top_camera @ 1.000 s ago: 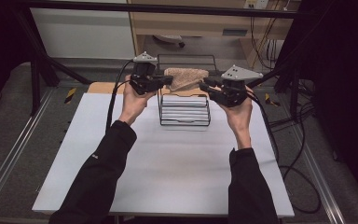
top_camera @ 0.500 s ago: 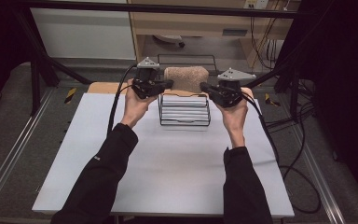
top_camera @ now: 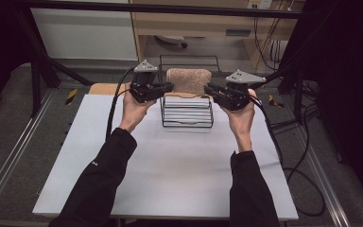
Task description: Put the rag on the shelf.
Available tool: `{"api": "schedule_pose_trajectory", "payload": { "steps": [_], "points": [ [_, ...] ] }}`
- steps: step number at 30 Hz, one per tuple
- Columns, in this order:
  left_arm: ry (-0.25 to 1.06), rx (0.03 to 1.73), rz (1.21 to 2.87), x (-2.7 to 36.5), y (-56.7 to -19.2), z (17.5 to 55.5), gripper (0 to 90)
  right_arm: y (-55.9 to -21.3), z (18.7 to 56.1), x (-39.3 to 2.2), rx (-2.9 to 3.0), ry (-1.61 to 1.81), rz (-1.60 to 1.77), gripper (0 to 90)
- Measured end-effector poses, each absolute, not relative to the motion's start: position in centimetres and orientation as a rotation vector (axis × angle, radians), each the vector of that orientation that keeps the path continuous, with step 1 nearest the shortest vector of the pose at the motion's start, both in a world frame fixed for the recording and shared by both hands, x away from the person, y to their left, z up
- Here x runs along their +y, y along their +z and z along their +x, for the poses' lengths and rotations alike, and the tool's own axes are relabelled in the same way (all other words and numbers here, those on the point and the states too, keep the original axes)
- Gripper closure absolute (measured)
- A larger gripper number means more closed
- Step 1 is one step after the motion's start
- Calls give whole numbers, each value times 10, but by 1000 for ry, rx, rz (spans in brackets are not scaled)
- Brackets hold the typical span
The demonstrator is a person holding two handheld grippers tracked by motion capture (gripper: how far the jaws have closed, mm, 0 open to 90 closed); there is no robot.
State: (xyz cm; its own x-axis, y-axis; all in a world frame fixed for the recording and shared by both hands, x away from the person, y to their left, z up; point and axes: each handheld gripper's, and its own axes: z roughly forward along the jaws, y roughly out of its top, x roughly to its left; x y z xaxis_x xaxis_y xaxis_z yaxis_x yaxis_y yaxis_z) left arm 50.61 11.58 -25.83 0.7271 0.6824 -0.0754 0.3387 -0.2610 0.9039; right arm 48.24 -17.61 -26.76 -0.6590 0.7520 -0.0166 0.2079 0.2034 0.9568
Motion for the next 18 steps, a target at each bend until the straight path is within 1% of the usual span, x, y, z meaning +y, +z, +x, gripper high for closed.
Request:
{"api": "schedule_pose_trajectory", "payload": {
  "steps": [7,10,11,18],
  "points": [
    [428,794,1886,126,-262,496,610,-268,473,-179,2013,1475,892,568],
    [423,789,1901,131,-267,491,523,-270,470,-180,2018,1482,909,459],
    [425,793,1902,133,-269,489,501,-270,469,-181,2026,1480,911,446],
    [411,819,1925,150,-291,475,358,-281,460,-187,2053,1476,944,282]
  ]
}}
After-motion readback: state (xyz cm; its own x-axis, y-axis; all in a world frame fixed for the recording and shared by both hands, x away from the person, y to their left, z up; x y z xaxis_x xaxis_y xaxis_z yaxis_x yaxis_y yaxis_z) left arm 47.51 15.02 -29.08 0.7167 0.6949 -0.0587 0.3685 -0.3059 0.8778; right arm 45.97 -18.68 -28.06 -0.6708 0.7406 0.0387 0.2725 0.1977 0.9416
